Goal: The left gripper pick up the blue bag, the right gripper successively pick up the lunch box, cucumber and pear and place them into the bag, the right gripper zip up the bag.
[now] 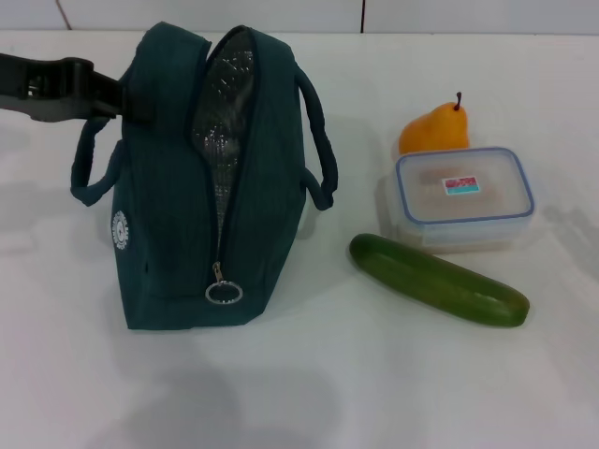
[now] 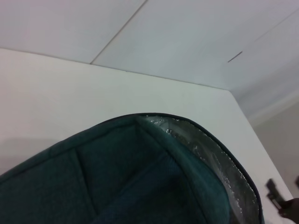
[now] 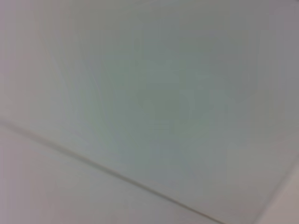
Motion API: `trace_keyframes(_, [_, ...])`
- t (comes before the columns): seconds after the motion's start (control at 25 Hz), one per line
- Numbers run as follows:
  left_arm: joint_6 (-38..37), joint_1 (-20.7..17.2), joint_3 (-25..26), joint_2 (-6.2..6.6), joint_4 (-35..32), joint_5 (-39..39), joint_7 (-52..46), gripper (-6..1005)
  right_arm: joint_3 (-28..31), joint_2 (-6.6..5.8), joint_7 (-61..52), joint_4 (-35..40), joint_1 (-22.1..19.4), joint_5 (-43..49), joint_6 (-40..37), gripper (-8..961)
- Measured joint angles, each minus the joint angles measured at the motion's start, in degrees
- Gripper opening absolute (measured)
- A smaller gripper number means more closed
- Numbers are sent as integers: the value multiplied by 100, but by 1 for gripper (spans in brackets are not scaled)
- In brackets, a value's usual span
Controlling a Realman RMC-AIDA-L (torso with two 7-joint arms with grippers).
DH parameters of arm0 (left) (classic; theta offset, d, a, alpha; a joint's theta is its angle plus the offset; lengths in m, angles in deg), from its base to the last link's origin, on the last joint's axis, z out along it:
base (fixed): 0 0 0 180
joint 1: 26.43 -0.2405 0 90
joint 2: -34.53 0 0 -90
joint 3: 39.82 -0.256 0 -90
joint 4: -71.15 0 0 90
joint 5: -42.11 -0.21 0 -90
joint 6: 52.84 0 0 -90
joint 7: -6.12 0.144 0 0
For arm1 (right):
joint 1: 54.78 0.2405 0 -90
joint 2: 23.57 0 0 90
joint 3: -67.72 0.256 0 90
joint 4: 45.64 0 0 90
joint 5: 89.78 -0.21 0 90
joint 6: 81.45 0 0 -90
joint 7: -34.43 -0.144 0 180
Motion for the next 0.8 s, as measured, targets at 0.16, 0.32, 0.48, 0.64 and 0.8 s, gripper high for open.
trace_keyframes(0.16, [0, 5, 0, -15, 0, 12, 17, 39, -7, 28, -277, -72, 135, 2, 528, 678])
trace_keyframes(0.32, [17, 6, 0, -26, -15, 14, 29, 40, -62, 56, -459, -88, 347, 20, 994, 675])
trace_keyframes(0.48, [27, 6, 0, -25, -37, 17, 37, 40, -145, 61, -570, -152, 674, 122, 1367, 673])
trace_keyframes(0.64, [31, 6, 0, -22, -44, -3, 52, 41, -151, 78, -577, -317, 977, 174, 1550, 670])
trace_keyframes(0.8, [34, 6, 0, -18, -44, 0, 66, 41, -151, 80, -582, -398, 1160, 266, 1629, 668])
